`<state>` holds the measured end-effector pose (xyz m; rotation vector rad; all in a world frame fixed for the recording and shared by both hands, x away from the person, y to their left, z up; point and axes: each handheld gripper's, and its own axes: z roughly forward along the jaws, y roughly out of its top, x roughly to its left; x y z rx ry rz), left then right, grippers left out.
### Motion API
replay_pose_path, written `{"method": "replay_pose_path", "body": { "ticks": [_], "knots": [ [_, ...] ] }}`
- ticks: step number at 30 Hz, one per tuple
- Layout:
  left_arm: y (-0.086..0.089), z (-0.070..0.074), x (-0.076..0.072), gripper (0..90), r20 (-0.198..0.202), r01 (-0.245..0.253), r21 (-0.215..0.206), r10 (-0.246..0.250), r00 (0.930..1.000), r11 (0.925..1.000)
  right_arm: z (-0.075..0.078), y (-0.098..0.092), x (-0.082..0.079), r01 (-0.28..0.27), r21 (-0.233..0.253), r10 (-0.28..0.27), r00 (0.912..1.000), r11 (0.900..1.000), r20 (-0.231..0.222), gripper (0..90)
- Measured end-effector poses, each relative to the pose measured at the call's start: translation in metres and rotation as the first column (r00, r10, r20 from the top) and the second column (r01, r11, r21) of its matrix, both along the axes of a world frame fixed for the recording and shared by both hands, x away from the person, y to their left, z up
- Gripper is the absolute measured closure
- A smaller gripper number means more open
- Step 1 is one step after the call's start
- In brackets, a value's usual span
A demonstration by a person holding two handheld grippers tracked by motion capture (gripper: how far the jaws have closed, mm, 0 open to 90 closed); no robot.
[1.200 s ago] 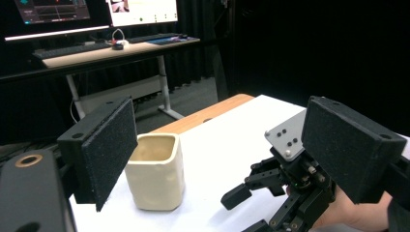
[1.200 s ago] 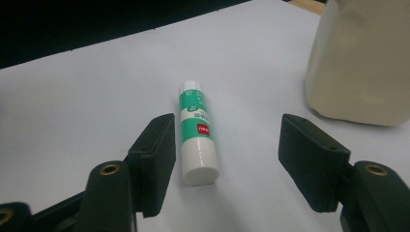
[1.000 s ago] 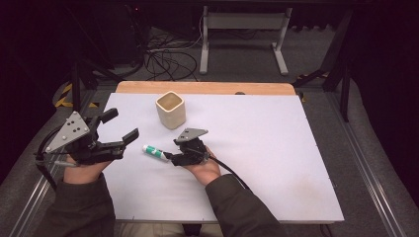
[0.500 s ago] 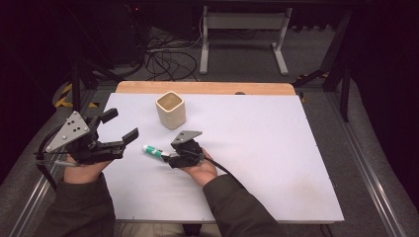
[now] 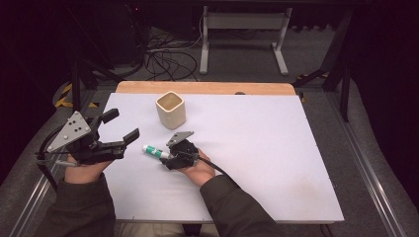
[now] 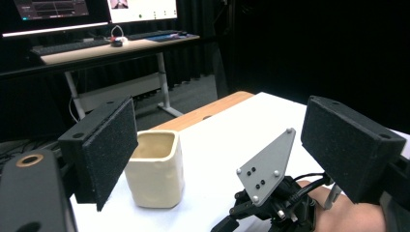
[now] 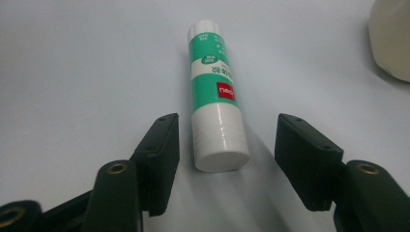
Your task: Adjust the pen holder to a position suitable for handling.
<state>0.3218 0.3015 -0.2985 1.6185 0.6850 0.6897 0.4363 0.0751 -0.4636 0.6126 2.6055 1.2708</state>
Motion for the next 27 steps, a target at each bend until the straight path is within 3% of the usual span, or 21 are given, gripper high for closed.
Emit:
{"method": "replay_pose_path", "body": {
  "ticks": [8, 19, 24, 27],
  "knots": [
    [-0.0013, -0.0013, 0.0017, 14.2, -0.002, 0.002, 0.01, -0.002, 1.0, 0.9999, -0.0007, 0.0029, 0.0, 0.007, -0.021, -0.007, 1.0, 1.0, -0.006, 45.0],
    [-0.003, -0.0026, 0.0029, 14.4, -0.003, 0.004, 0.023, -0.004, 1.0, 0.9997, -0.001, 0.0047, -0.0026, 0.02, -0.04, -0.019, 0.9995, 0.999, 0.027, 48.7],
    [-0.0043, -0.0035, 0.0029, 14.4, -0.01, 0.004, 0.017, -0.004, 0.9999, 0.9998, -0.0007, 0.0049, -0.0038, 0.008, -0.041, -0.006, 0.9992, 0.999, 0.039, 61.5],
    [-0.0039, -0.004, 0.0039, 14.5, -0.006, 0.003, 0.024, -0.003, 1.0, 0.9997, -0.0007, 0.0047, -0.0039, 0.003, -0.04, -0.002, 0.9992, 0.999, 0.04, 63.1]
  ]
}}
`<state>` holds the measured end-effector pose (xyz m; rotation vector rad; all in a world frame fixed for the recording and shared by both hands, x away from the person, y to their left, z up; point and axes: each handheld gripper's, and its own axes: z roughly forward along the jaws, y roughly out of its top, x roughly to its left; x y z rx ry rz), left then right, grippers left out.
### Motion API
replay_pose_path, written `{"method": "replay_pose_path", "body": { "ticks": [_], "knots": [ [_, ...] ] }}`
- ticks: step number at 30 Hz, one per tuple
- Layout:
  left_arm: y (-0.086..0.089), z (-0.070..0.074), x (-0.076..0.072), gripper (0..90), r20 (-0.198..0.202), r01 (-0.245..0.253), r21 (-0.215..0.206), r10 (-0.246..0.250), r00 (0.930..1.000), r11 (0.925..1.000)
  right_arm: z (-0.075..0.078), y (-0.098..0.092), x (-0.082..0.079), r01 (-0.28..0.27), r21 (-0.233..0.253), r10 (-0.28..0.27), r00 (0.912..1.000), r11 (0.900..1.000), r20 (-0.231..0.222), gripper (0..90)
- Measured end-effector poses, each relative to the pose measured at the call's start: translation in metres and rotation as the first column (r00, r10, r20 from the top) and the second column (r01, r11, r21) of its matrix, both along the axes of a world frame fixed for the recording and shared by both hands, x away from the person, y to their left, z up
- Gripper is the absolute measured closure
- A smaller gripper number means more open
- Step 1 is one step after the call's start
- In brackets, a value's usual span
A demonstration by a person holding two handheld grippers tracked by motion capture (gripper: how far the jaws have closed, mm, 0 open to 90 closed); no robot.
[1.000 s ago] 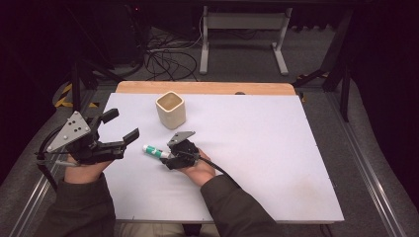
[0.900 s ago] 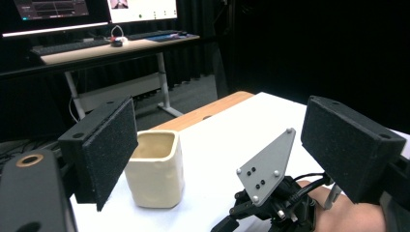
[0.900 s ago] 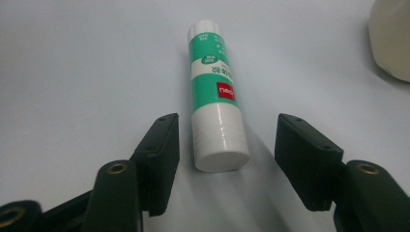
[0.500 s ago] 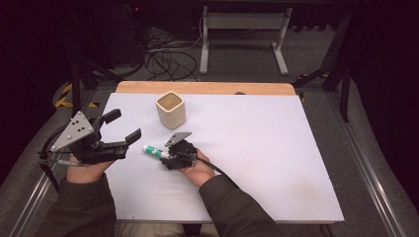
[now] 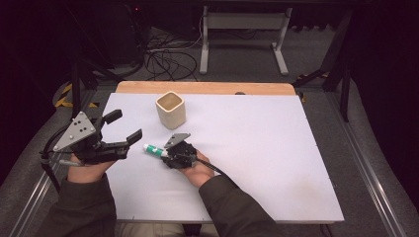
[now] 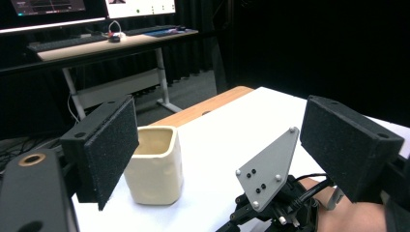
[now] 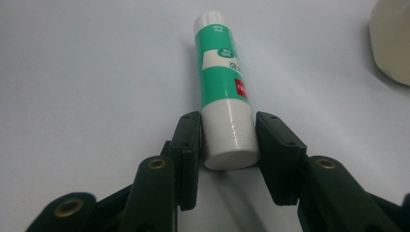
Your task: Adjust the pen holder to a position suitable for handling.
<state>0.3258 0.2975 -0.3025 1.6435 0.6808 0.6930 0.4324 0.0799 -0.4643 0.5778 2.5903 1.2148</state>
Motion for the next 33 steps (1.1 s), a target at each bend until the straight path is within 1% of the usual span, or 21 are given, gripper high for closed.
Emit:
{"method": "replay_pose_path", "body": {
  "ticks": [2, 4, 5, 6, 7, 12, 15, 17, 18, 20, 21, 22, 24, 25, 26, 29, 32, 33],
  "knots": [
    [0.0, -0.001, 0.0, 14.5, -0.005, -0.001, 0.002, 0.001, 1.0, 1.0, 0.0, 0.0, 0.0, 0.001, 0.002, -0.001, 1.0, 1.0, -0.005, 63.7],
    [-0.001, -0.001, 0.001, 14.5, -0.007, -0.002, -0.005, 0.002, 1.0, 1.0, 0.0, -0.001, 0.001, 0.004, 0.005, -0.004, 1.0, 1.0, -0.007, 65.3],
    [-0.001, -0.001, 0.001, 14.5, -0.003, -0.002, 0.001, 0.002, 1.0, 1.0, 0.0, -0.001, 0.001, 0.004, 0.005, -0.004, 1.0, 1.0, -0.007, 65.3],
    [-0.001, -0.001, 0.001, 14.6, -0.006, -0.004, -0.004, 0.004, 1.0, 1.0, 0.0, -0.001, 0.001, 0.004, 0.005, -0.004, 1.0, 1.0, -0.006, 65.4],
    [0.0, -0.001, 0.001, 14.6, -0.003, -0.004, 0.007, 0.004, 1.0, 1.0, 0.0, -0.001, 0.0, 0.003, 0.004, -0.003, 1.0, 1.0, -0.002, 65.4],
    [-0.001, -0.003, 0.002, 14.7, -0.012, -0.008, -0.004, 0.008, 0.9999, 1.0, 0.0, -0.001, 0.0, 0.003, 0.005, -0.003, 1.0, 1.0, 0.0, 65.6],
    [0.001, -0.003, 0.002, 14.7, -0.01, -0.009, 0.01, 0.009, 0.9999, 0.9999, 0.001, -0.001, -0.001, 0.002, -0.002, -0.002, 0.9999, 1.0, 0.015, 65.7],
    [0.001, -0.004, 0.003, 14.8, -0.012, -0.012, 0.004, 0.012, 0.9999, 0.9999, 0.002, -0.002, -0.002, -0.003, 0.009, 0.003, 0.9997, 1.0, 0.024, 65.7],
    [0.002, -0.004, 0.003, 14.8, -0.014, -0.012, 0.01, 0.013, 0.9998, 0.9999, 0.002, -0.002, -0.002, -0.003, 0.009, 0.003, 0.9997, 1.0, 0.024, 65.7],
    [0.002, -0.005, 0.003, 14.9, -0.015, -0.017, 0.007, 0.017, 0.9997, 0.9998, 0.003, -0.004, -0.002, -0.004, 0.027, 0.004, 0.9997, 1.0, 0.023, 65.7],
    [0.002, -0.005, 0.004, 14.9, -0.015, -0.018, 0.015, 0.019, 0.9997, 0.9997, 0.004, -0.006, -0.002, -0.004, 0.037, 0.004, 0.9997, 0.999, 0.023, 65.7],
    [0.002, -0.006, 0.004, 15.1, -0.013, -0.021, 0.012, 0.021, 0.9997, 0.9997, 0.005, -0.008, -0.002, -0.005, 0.047, 0.004, 0.9997, 0.999, 0.023, 65.8],
    [0.001, -0.007, 0.003, 15.3, -0.009, -0.022, 0.016, 0.022, 0.9997, 0.9996, 0.005, -0.009, -0.002, -0.006, 0.052, 0.005, 0.9998, 0.999, 0.022, 65.8],
    [0.001, -0.007, 0.004, 15.8, -0.005, -0.021, 0.025, 0.021, 0.9998, 0.9995, 0.006, -0.01, -0.002, -0.011, 0.061, 0.009, 0.9995, 0.998, 0.029, 65.8],
    [0.0, -0.008, 0.003, 15.8, -0.006, -0.019, 0.021, 0.019, 0.9998, 0.9996, 0.006, -0.01, -0.002, -0.011, 0.061, 0.009, 0.9995, 0.998, 0.029, 65.8],
    [0.0, -0.01, 0.004, 16.0, -0.007, -0.014, 0.034, 0.014, 0.9999, 0.9993, 0.007, -0.011, -0.001, -0.008, 0.084, 0.006, 0.9997, 0.996, 0.025, 65.8],
    [0.002, -0.012, 0.004, 16.0, -0.017, -0.019, 0.033, 0.02, 0.9997, 0.9993, 0.009, -0.012, 0.0, -0.008, 0.101, 0.005, 0.9995, 0.995, 0.031, 65.8],
    [0.003, -0.013, 0.004, 16.0, -0.015, -0.022, 0.033, 0.023, 0.9996, 0.9992, 0.009, -0.012, 0.0, -0.008, 0.101, 0.005, 0.9995, 0.995, 0.031, 65.8]
  ]
}}
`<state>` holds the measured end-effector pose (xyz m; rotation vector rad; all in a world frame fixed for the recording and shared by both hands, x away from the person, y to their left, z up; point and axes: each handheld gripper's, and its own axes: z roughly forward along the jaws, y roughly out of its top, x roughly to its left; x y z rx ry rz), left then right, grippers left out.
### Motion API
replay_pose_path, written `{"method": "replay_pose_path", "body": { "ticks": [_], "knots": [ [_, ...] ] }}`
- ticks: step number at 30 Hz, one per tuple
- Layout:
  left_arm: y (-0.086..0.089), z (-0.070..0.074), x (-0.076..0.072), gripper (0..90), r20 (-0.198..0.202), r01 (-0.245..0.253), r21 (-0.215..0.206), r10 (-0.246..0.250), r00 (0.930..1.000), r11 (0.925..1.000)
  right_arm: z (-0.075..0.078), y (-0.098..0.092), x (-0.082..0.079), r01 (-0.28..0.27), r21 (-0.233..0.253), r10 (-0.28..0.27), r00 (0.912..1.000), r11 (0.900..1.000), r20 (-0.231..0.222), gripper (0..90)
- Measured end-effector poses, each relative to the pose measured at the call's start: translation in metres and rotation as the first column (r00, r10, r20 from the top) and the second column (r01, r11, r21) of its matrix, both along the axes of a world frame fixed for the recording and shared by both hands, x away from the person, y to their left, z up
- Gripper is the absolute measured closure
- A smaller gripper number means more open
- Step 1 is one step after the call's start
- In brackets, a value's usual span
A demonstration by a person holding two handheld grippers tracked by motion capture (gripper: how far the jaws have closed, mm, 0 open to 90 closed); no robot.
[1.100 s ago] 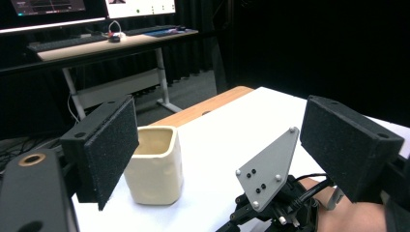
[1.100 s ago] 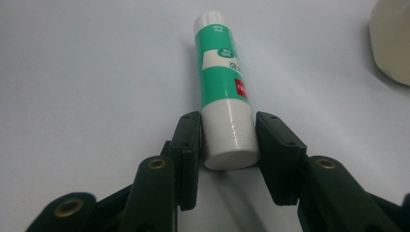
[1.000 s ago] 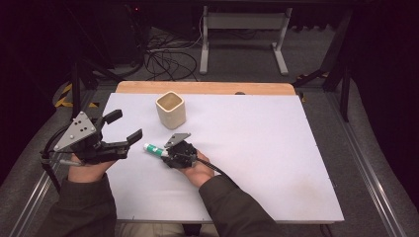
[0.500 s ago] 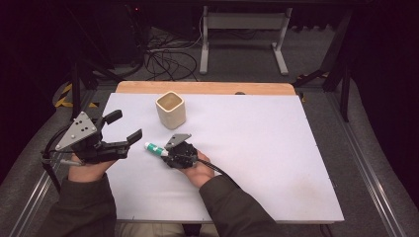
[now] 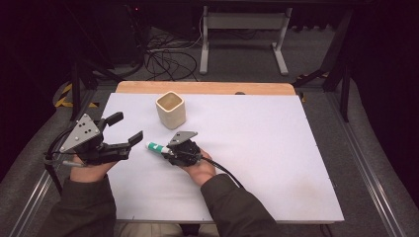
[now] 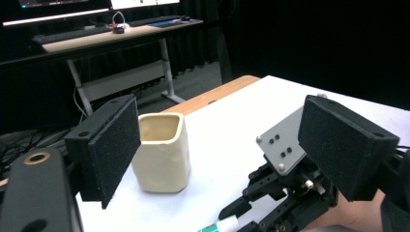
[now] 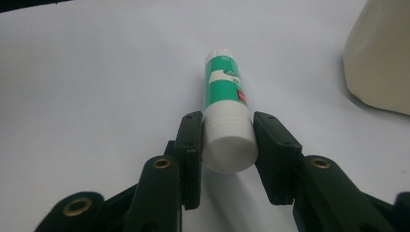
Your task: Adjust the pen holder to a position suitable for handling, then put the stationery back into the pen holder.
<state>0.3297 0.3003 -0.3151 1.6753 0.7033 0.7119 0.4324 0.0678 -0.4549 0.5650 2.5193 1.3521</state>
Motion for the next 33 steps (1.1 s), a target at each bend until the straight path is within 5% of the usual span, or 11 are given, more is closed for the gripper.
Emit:
{"method": "replay_pose_path", "body": {
  "ticks": [8, 20, 33],
  "knots": [
    [0.002, 0.002, -0.004, 16.1, 0.004, -0.011, -0.014, 0.011, 0.9999, 0.9998, 0.009, -0.002, -0.006, -0.012, 0.026, 0.012, 0.9997, 1.0, 0.022, 65.9],
    [-0.004, -0.002, -0.001, 16.0, -0.009, -0.002, 0.018, 0.002, 1.0, 0.9998, 0.035, -0.014, -0.019, -0.028, 0.082, 0.022, 0.9974, 0.996, 0.068, 65.9],
    [-0.003, -0.021, 0.014, 16.1, -0.075, 0.0, 0.057, 0.004, 0.9972, 0.9984, 0.06, -0.031, -0.024, -0.018, 0.118, 0.012, 0.9985, 0.993, 0.053, 65.9]
  ]
}}
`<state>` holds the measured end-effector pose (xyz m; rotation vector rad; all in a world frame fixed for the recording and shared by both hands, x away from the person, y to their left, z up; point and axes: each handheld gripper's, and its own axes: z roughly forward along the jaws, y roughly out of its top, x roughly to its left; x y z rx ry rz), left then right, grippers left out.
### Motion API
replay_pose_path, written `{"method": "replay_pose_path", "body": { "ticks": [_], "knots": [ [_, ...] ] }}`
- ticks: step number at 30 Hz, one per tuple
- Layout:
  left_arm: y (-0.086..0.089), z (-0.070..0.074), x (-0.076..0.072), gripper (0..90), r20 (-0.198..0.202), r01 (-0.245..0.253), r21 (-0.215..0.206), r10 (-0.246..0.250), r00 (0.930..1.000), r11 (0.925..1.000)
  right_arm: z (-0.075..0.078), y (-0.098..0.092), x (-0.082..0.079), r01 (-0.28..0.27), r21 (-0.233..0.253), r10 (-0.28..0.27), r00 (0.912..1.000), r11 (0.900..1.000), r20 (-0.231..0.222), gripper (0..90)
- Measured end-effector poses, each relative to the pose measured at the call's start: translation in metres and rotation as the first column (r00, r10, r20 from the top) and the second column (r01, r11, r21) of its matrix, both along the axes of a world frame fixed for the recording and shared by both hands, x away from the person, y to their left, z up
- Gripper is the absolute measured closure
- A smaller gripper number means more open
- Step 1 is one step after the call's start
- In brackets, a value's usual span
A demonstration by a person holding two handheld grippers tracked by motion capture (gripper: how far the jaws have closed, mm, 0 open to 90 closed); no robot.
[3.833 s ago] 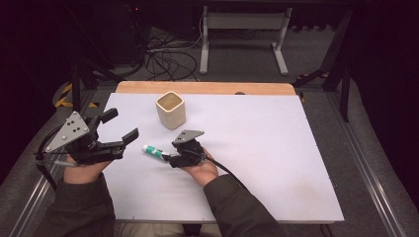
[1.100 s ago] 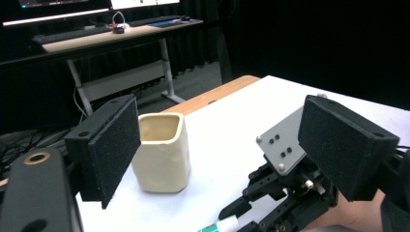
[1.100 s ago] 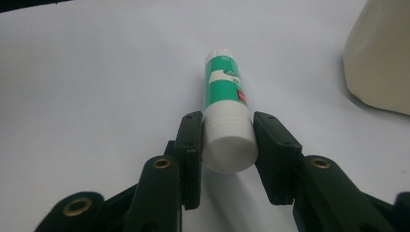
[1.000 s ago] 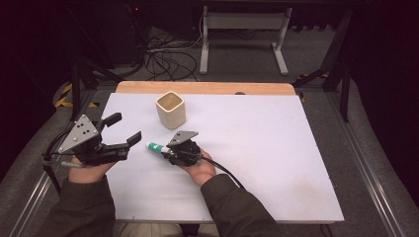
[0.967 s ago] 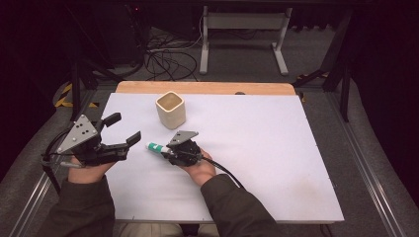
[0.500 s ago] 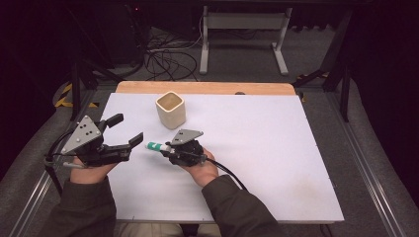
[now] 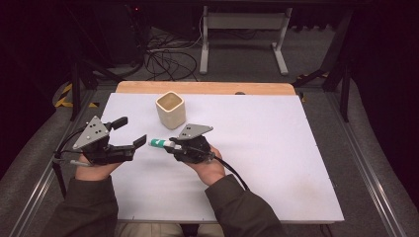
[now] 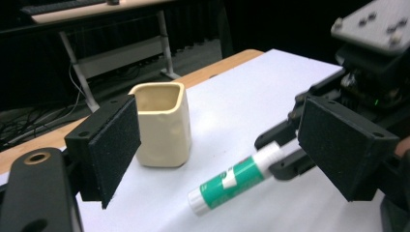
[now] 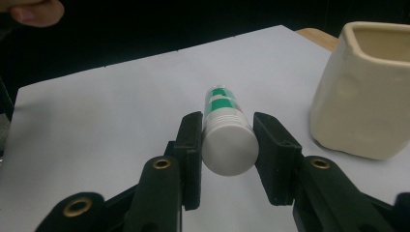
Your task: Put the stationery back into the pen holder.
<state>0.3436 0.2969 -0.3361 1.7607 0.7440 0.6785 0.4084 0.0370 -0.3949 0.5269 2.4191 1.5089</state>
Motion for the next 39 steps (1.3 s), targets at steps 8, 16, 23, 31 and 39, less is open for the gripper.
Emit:
{"method": "replay_pose_path", "body": {
  "ticks": [8, 16, 23, 31, 39],
  "knots": [
    [-0.007, -0.007, 0.002, 16.0, -0.016, 0.038, 0.091, -0.037, 0.9992, 0.9951, 0.014, -0.012, 0.0, 0.005, 0.037, -0.004, 0.9998, 0.999, -0.019, 65.9],
    [-0.019, -0.018, 0.002, 18.0, 0.011, 0.075, 0.227, -0.08, 0.9968, 0.971, 0.025, -0.018, -0.001, 0.019, 0.051, -0.016, 0.998, 0.998, -0.06, 65.9],
    [-0.028, -0.026, 0.0, 25.4, 0.066, 0.064, 0.364, -0.095, 0.9934, 0.9293, 0.026, -0.017, -0.001, 0.019, 0.048, -0.014, 0.9955, 0.999, -0.094, 65.9],
    [-0.037, -0.036, 0.0, 32.2, 0.104, 0.035, 0.494, -0.099, 0.9896, 0.869, 0.03, -0.015, -0.003, -0.002, 0.05, 0.007, 0.9945, 0.999, -0.105, 65.9],
    [-0.041, -0.043, -0.001, 39.1, 0.116, 0.022, 0.56, -0.105, 0.9877, 0.8285, 0.033, -0.012, -0.006, -0.02, 0.053, 0.026, 0.9924, 0.998, -0.12, 65.9]
  ]
}}
